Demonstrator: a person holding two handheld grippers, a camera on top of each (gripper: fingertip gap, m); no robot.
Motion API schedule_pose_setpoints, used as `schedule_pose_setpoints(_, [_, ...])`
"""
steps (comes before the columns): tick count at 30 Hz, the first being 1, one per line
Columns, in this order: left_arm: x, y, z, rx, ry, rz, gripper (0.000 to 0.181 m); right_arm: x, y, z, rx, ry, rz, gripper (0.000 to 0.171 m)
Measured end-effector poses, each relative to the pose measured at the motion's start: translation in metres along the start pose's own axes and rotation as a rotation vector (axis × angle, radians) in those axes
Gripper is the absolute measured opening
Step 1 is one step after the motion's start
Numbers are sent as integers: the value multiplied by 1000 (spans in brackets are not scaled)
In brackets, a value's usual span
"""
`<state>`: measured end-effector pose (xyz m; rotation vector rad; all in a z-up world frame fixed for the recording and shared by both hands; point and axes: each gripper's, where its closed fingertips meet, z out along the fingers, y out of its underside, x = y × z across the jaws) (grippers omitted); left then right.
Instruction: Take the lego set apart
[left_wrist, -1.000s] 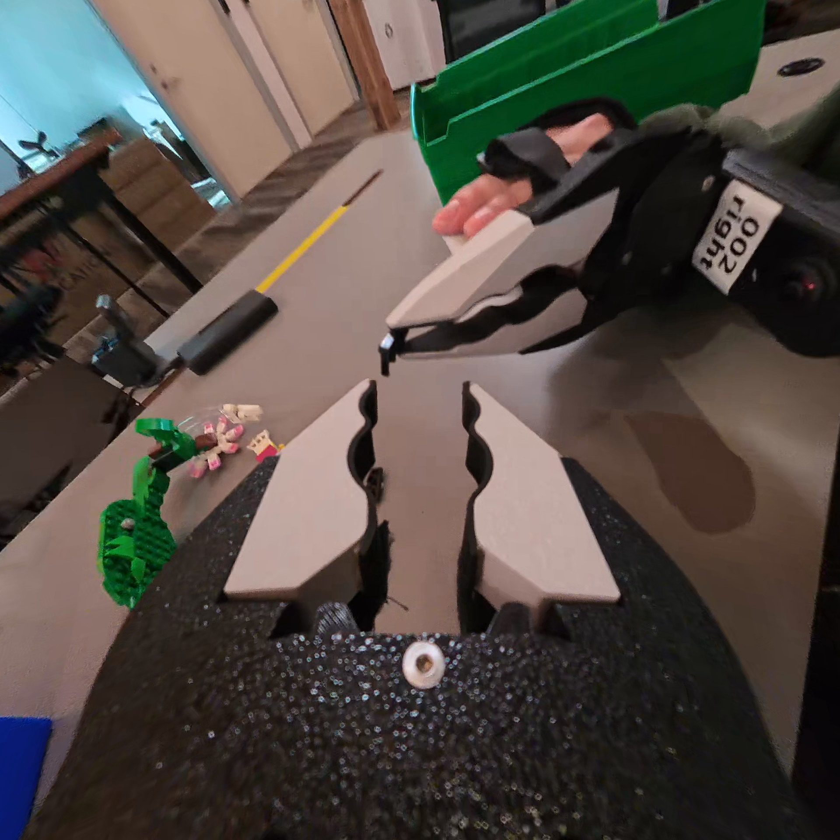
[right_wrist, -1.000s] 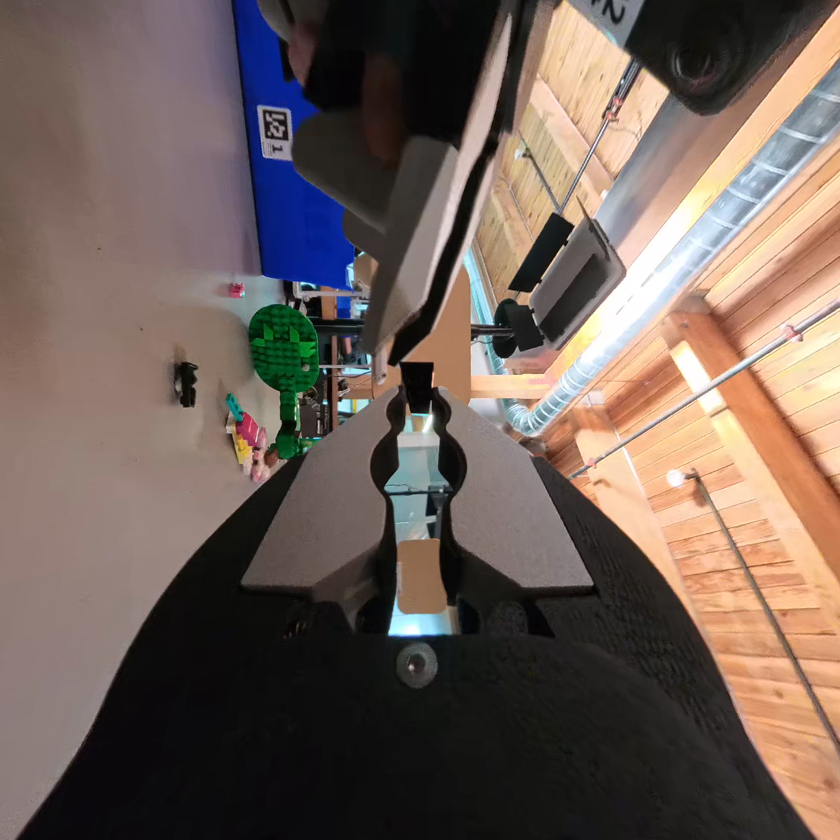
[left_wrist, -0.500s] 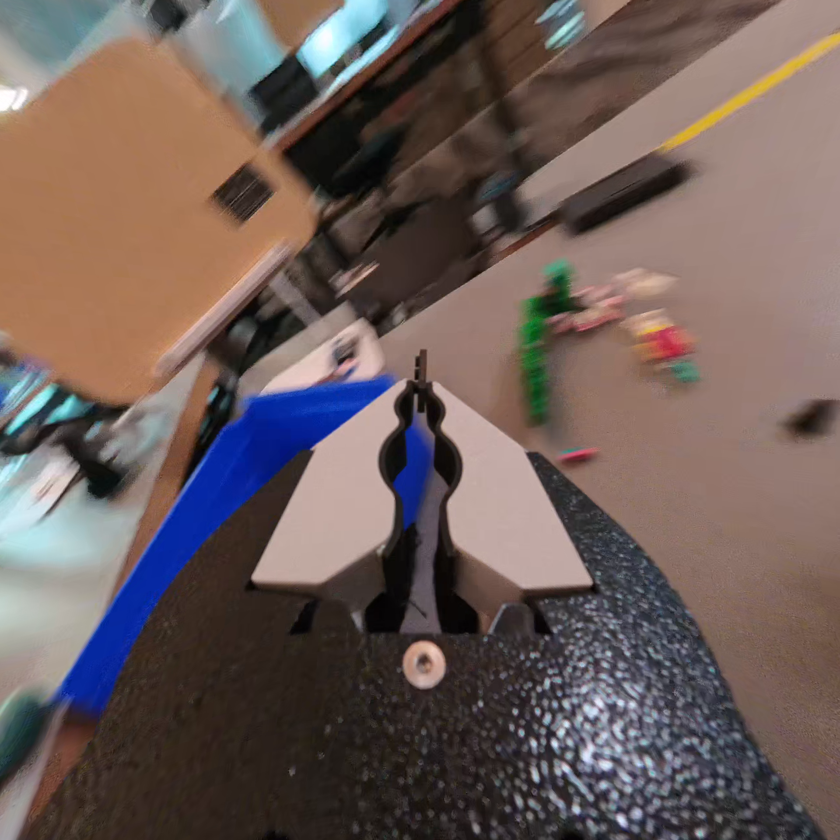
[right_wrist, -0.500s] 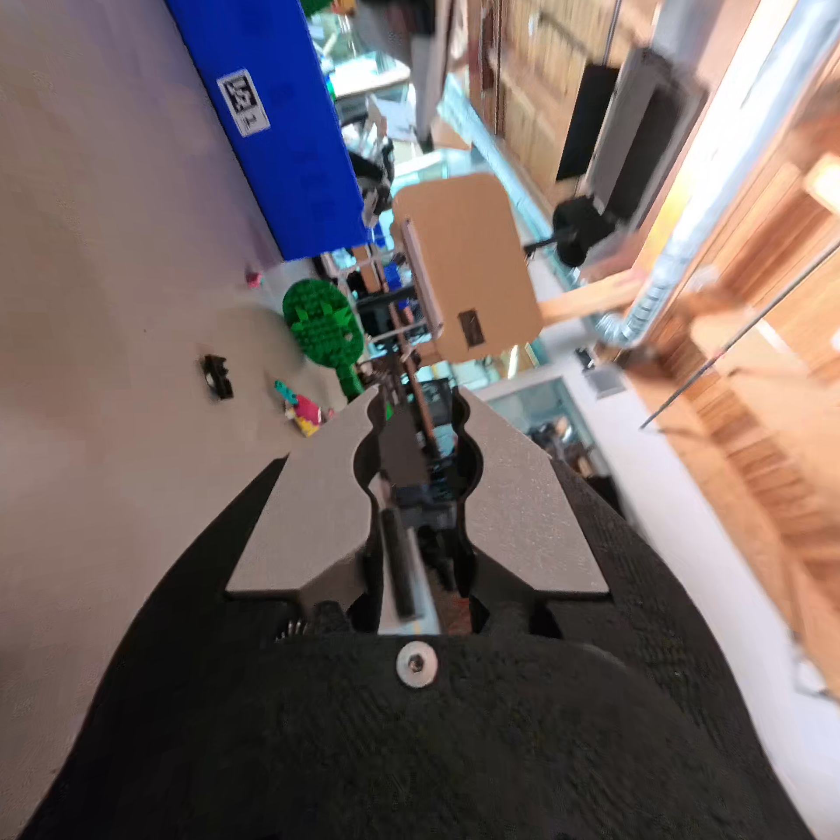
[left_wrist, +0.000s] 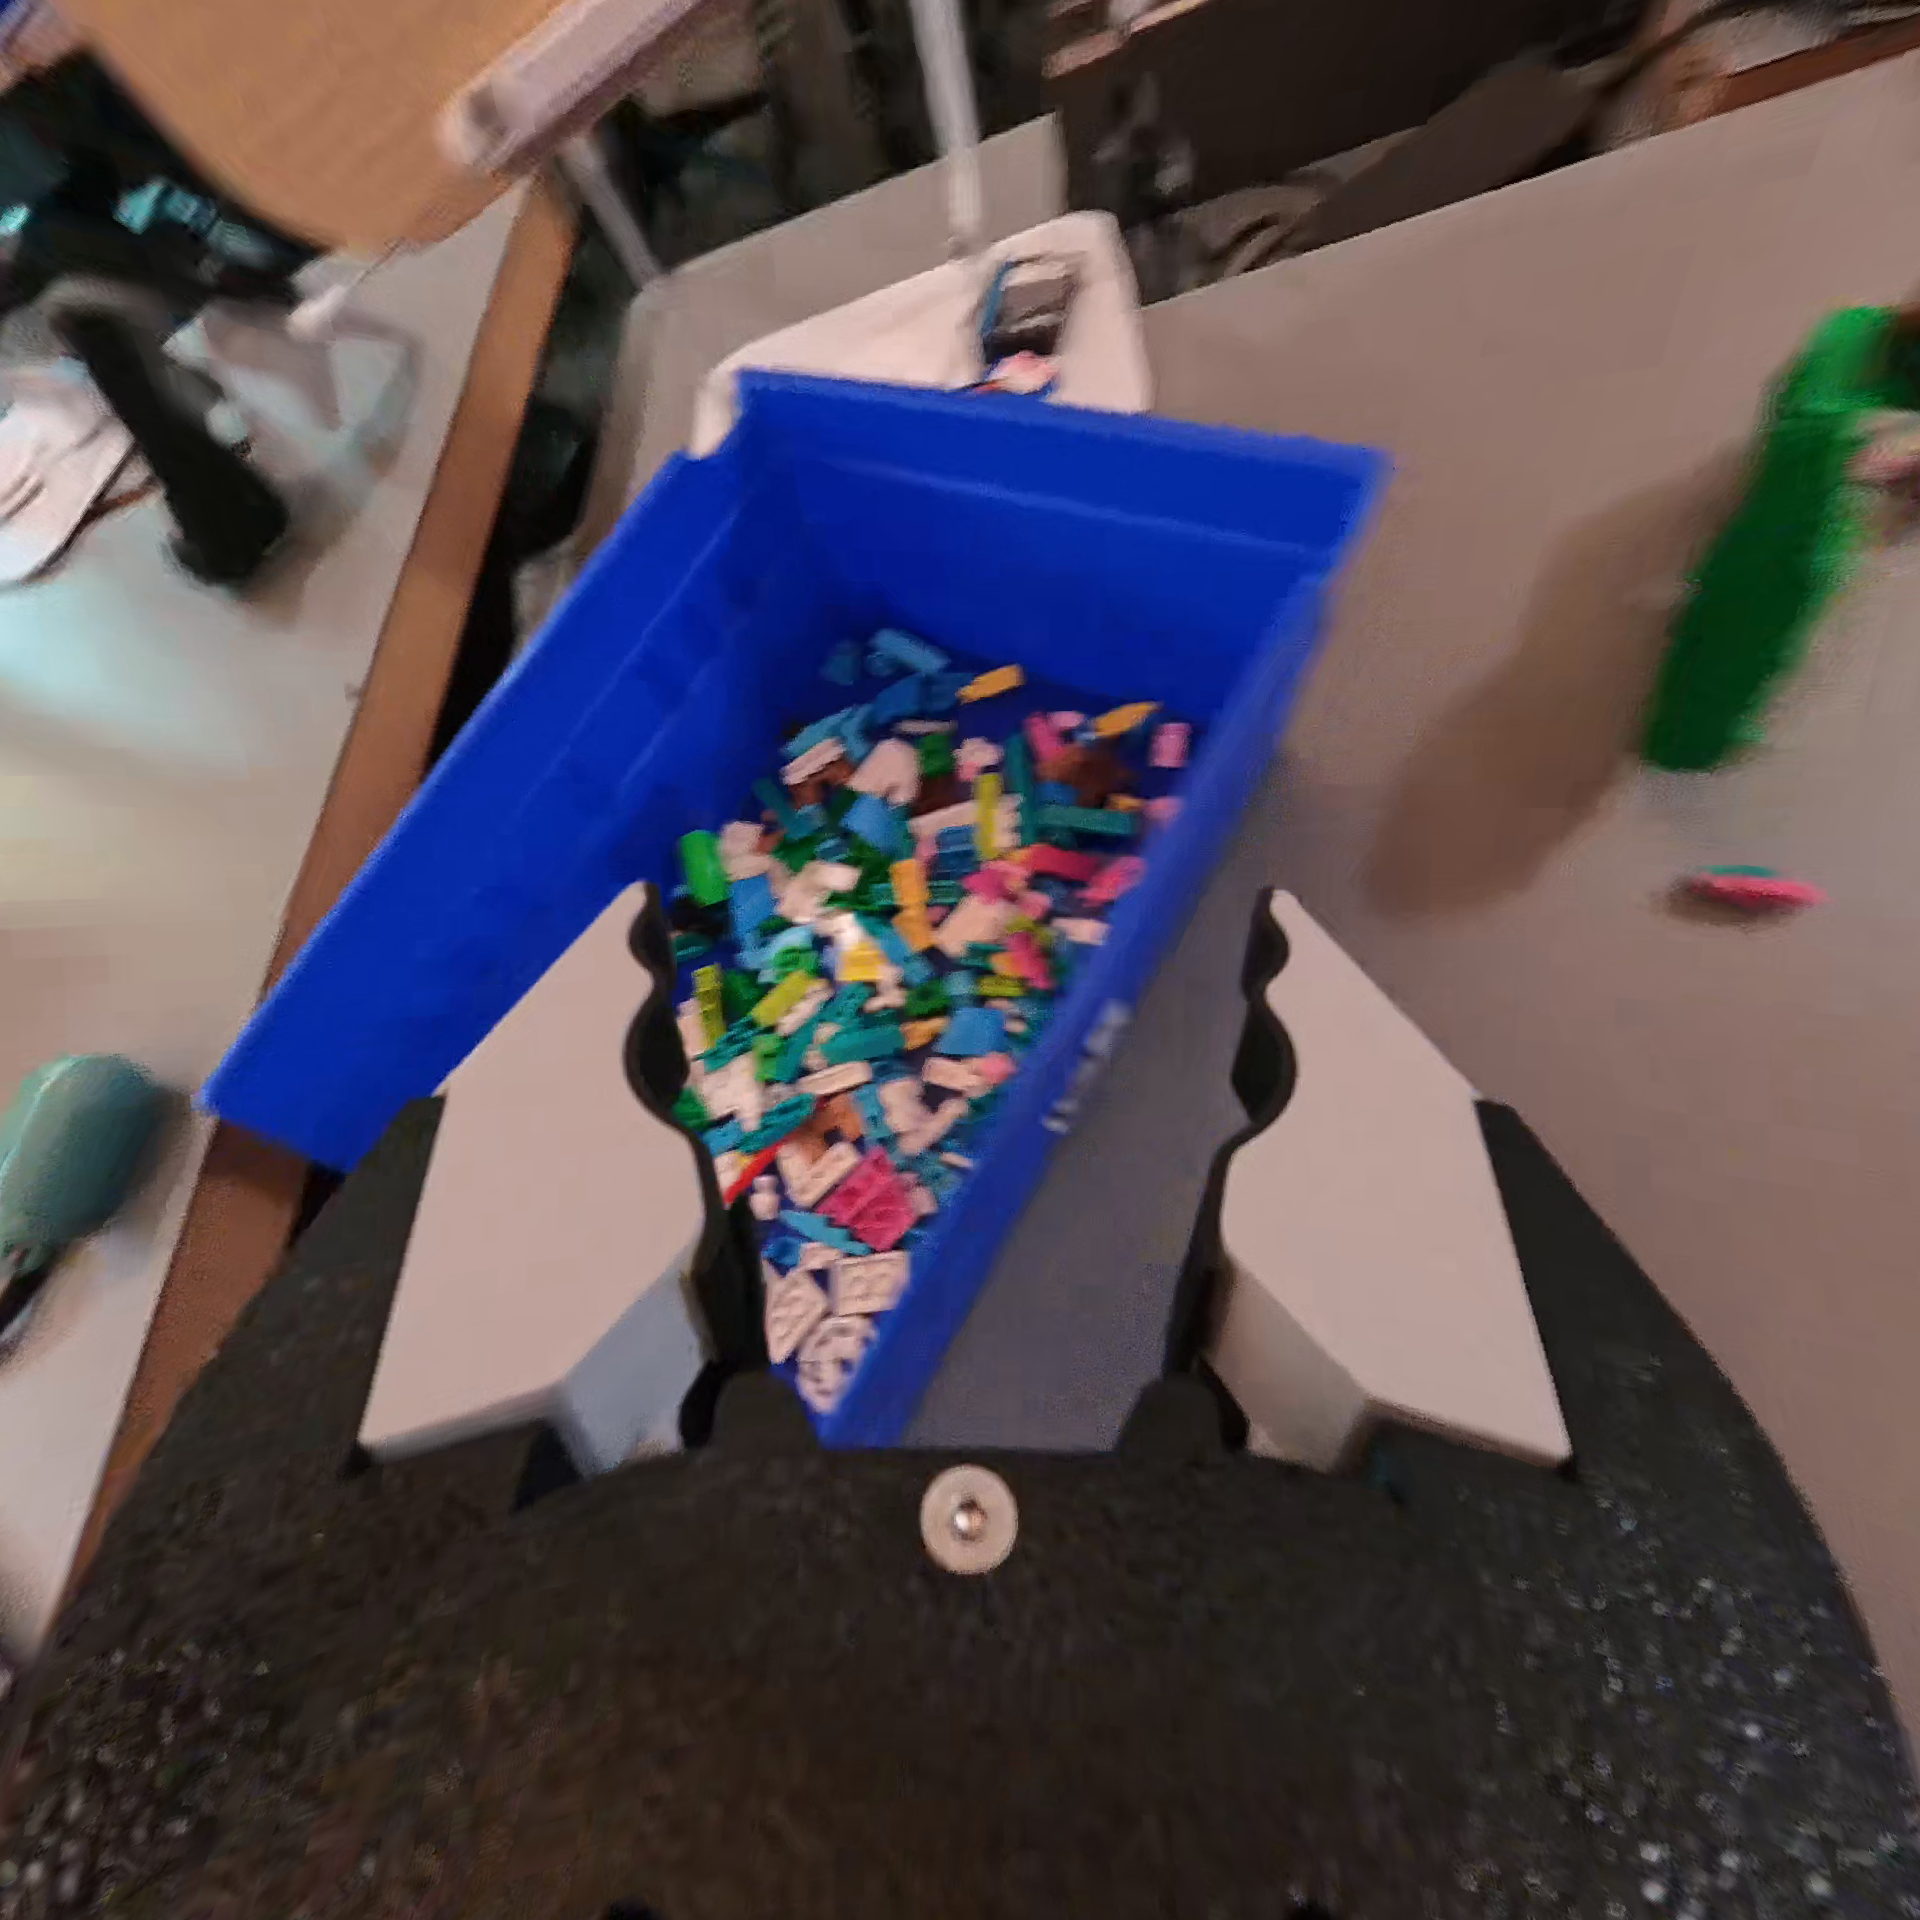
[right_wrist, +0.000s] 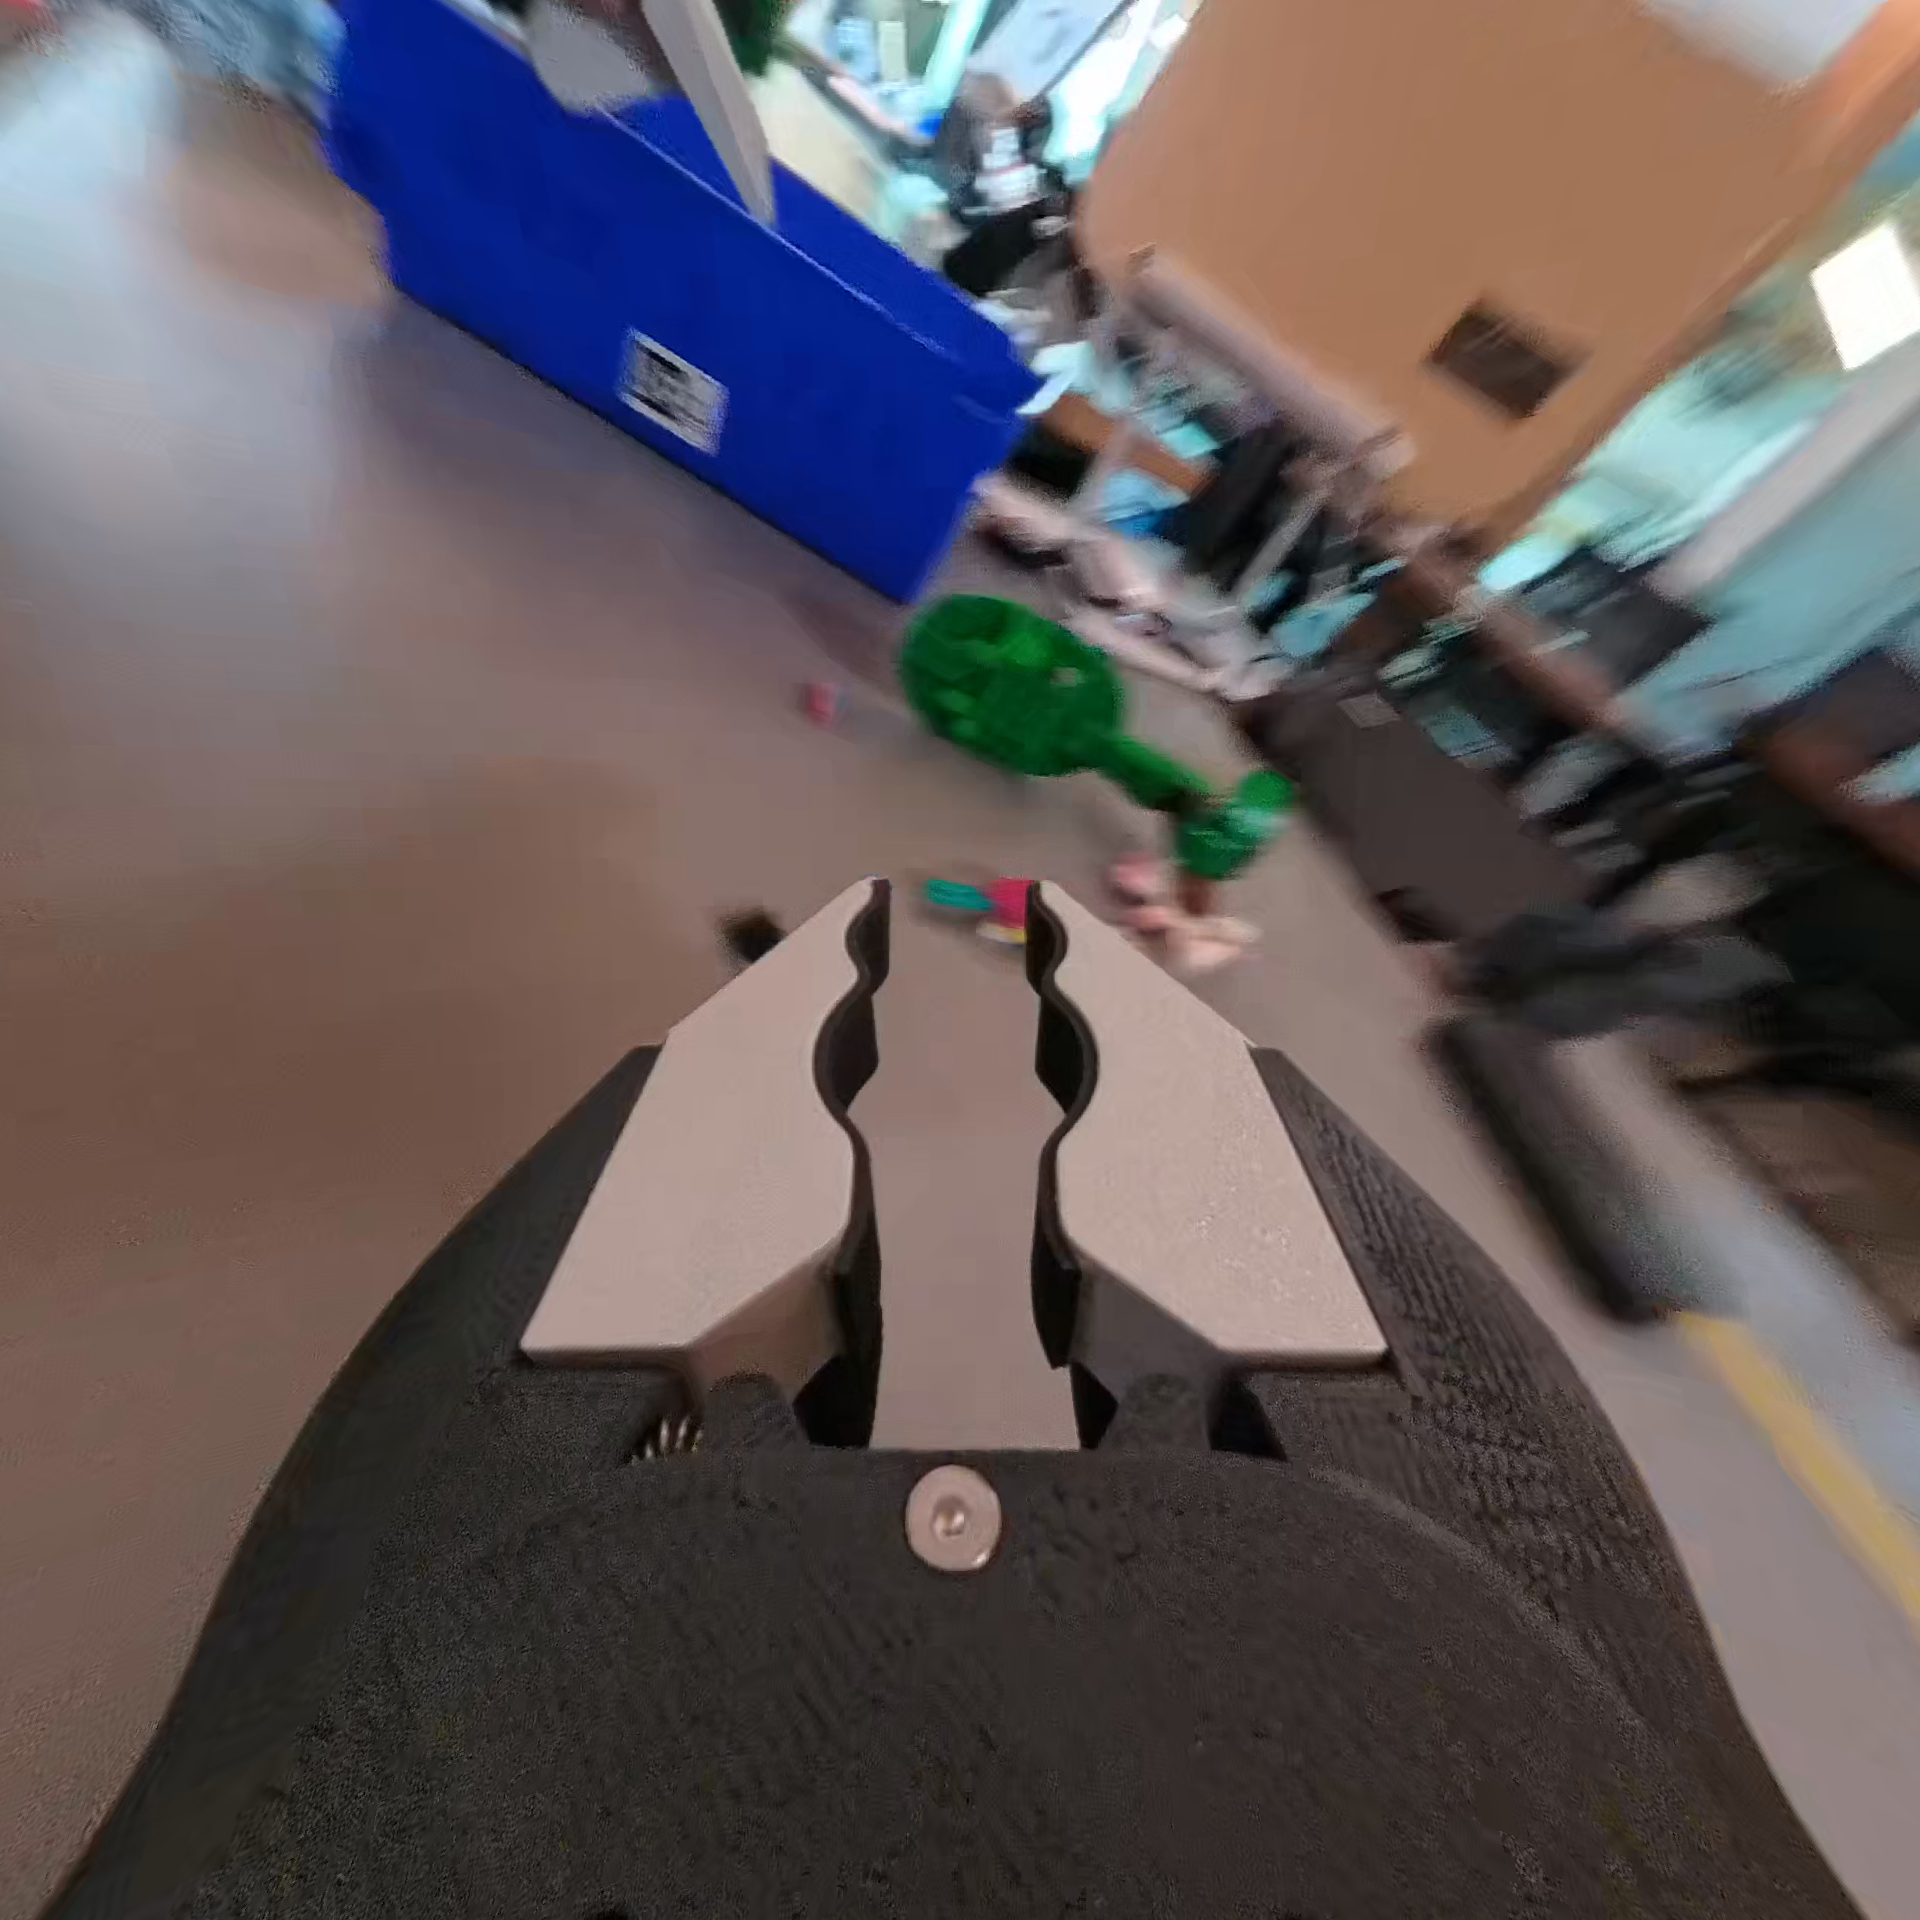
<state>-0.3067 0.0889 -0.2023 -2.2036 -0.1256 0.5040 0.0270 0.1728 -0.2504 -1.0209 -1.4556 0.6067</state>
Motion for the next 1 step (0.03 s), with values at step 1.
schedule_pose_setpoints(1, [20, -1, -8, 32, 45, 35, 105, -12, -5, 9, -14, -96, 119, 26])
